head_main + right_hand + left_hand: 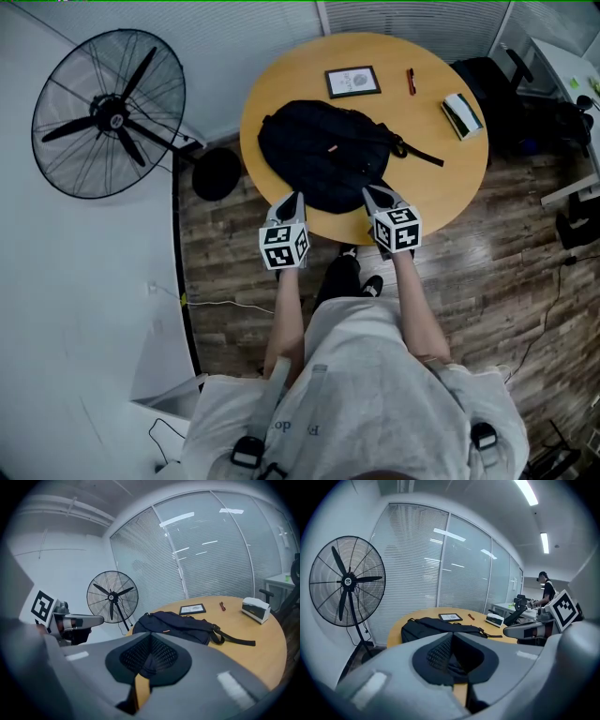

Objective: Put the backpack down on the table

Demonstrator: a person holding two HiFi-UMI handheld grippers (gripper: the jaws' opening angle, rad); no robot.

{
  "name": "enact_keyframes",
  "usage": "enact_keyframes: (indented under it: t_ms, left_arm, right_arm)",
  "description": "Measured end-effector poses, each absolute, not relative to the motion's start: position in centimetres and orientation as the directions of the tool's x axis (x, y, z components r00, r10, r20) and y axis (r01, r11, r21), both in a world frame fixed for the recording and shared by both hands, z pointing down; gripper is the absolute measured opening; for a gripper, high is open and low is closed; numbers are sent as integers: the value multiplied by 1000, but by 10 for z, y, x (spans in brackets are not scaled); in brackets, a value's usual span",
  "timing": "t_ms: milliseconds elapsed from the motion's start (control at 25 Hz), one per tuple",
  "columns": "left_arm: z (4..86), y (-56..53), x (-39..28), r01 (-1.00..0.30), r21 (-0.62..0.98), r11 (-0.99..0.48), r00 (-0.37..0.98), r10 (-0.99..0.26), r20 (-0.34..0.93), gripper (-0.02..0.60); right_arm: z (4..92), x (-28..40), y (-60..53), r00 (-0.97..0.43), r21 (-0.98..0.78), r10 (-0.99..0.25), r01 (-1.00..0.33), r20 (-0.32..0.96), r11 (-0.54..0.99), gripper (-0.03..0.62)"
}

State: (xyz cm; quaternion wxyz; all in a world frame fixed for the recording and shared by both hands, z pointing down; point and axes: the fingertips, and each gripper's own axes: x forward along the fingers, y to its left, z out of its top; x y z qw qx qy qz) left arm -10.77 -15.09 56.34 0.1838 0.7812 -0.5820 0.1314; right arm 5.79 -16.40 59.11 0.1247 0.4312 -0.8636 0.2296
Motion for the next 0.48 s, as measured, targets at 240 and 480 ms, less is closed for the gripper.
enact_keyframes:
  t_ms: [240,480]
  left_arm:
    - [568,-143,-109,-957,147,-251,290,-852,435,6]
    - [570,-138,-106,-953,168,-251,300,-850,433,6]
  right_arm:
    - [592,55,-157,-600,-275,-681,-799,420,534,0]
    - [593,55,-151,-602,-276,-677,-798,424,536,0]
